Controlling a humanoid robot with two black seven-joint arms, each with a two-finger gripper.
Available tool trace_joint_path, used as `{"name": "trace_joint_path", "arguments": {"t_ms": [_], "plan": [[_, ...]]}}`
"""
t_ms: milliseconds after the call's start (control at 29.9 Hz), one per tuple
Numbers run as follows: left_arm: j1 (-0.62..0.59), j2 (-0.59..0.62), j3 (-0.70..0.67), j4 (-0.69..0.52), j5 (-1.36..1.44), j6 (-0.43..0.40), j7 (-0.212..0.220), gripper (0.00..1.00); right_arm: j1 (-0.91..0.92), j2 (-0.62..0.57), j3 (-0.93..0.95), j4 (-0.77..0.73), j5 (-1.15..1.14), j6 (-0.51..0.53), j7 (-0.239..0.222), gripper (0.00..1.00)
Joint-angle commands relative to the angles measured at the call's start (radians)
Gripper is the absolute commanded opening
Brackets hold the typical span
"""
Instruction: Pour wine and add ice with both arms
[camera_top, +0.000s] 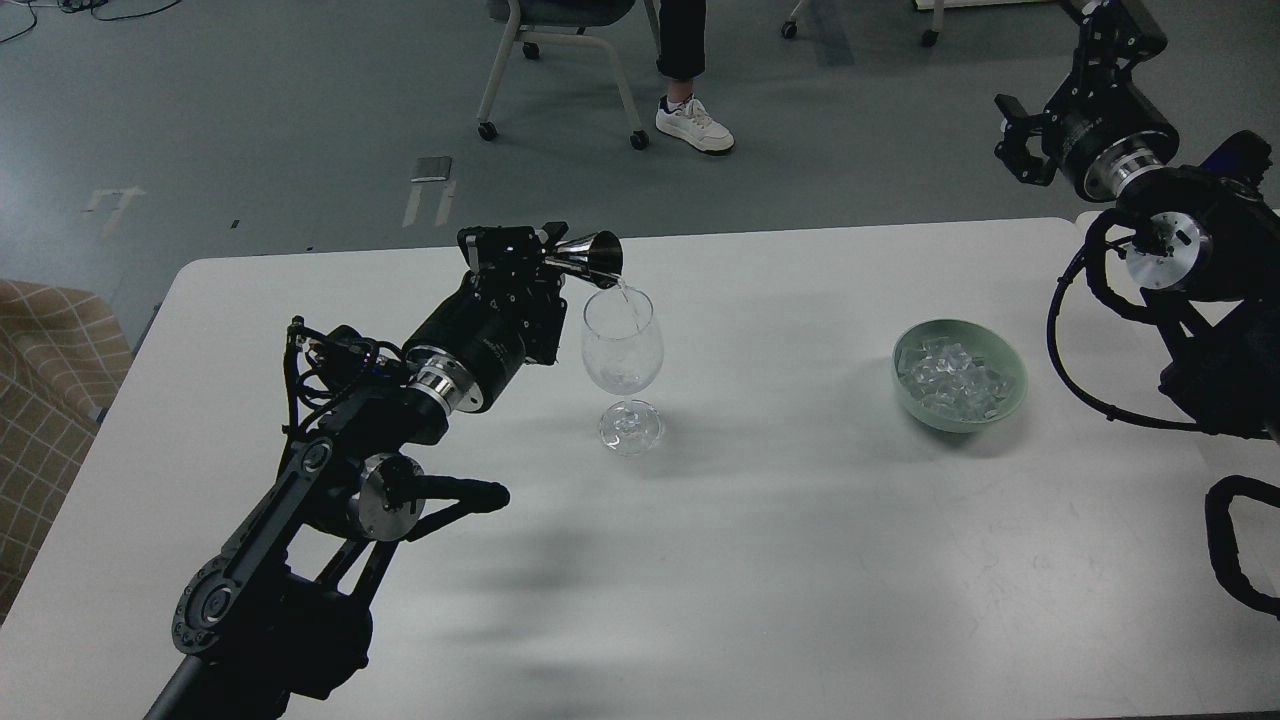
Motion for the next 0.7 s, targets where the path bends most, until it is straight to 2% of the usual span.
{"name": "trace_joint_path", "arguments": {"t_ms": [0, 201, 668], "plan": [[-0.002, 0.002, 0.001, -0.002, 0.001, 0.0, -0.001, 0.0, 0.0, 0.0, 0.0, 0.0, 0.0, 0.0, 0.0, 1.0], [-0.016, 0.005, 0.002, -0.002, 0.073, 0.0, -0.027, 0.0, 0.0, 0.0, 0.0, 0.0, 0.0, 0.0, 0.0, 1.0], [-0.026, 0.035, 0.013, -0.006, 0.096, -0.015, -0.026, 0.0, 0.001, 0.0, 0.001, 0.0, 0.0, 0.0, 0.0, 1.0]]}}
